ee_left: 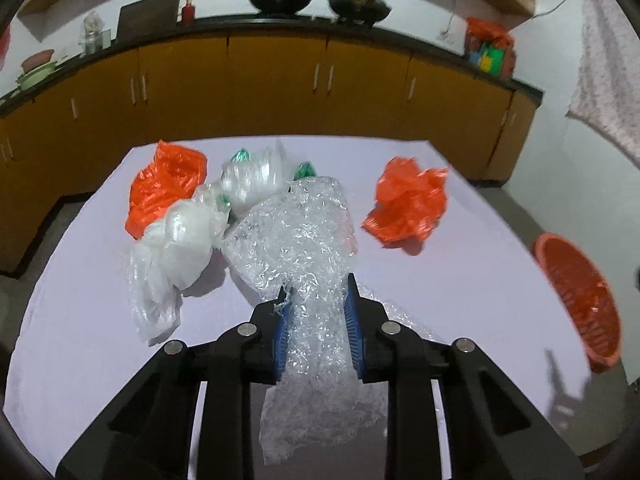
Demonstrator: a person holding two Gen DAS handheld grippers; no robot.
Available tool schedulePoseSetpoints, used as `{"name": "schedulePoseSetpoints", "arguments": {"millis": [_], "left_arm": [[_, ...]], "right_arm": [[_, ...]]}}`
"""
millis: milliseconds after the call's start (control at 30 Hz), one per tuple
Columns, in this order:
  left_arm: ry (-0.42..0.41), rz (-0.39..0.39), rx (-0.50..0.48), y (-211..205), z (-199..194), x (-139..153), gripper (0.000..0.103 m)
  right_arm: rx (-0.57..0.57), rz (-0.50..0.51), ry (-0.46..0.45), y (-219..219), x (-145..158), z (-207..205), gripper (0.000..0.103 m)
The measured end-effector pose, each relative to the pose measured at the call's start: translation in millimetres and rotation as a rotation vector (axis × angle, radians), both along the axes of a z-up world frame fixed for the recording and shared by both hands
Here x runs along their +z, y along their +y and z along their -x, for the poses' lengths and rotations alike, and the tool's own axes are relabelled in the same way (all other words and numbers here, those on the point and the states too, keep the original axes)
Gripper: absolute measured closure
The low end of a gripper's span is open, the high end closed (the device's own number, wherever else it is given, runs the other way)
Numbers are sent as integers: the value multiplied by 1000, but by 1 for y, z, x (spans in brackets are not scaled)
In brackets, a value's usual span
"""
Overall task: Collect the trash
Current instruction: 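Lift the bubble wrap with the left gripper while the right moves to the crumpled red bag, then grasp the crumpled red bag with the right gripper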
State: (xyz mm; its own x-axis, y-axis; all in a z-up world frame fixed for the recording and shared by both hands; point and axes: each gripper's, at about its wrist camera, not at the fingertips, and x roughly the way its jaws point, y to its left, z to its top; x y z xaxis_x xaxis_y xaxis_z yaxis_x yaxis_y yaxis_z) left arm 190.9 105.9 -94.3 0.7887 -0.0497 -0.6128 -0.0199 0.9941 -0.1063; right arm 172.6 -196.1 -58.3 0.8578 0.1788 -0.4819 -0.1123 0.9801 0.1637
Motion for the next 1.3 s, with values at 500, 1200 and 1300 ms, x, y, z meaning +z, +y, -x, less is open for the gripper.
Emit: {"name": "schedulePoseSetpoints", "arguments": {"millis": [500, 1200, 1300], "left_arm": [[-175, -2, 166, 72, 37, 44, 78], [-146, -11, 265, 115, 23, 30, 78], [-145, -1, 267, 115, 22, 30, 78]], "right_arm": [[152, -16, 86, 93, -7, -65, 16], [132, 48, 134, 178, -34, -162, 21], [138, 97, 150, 189, -41, -173, 21]]}}
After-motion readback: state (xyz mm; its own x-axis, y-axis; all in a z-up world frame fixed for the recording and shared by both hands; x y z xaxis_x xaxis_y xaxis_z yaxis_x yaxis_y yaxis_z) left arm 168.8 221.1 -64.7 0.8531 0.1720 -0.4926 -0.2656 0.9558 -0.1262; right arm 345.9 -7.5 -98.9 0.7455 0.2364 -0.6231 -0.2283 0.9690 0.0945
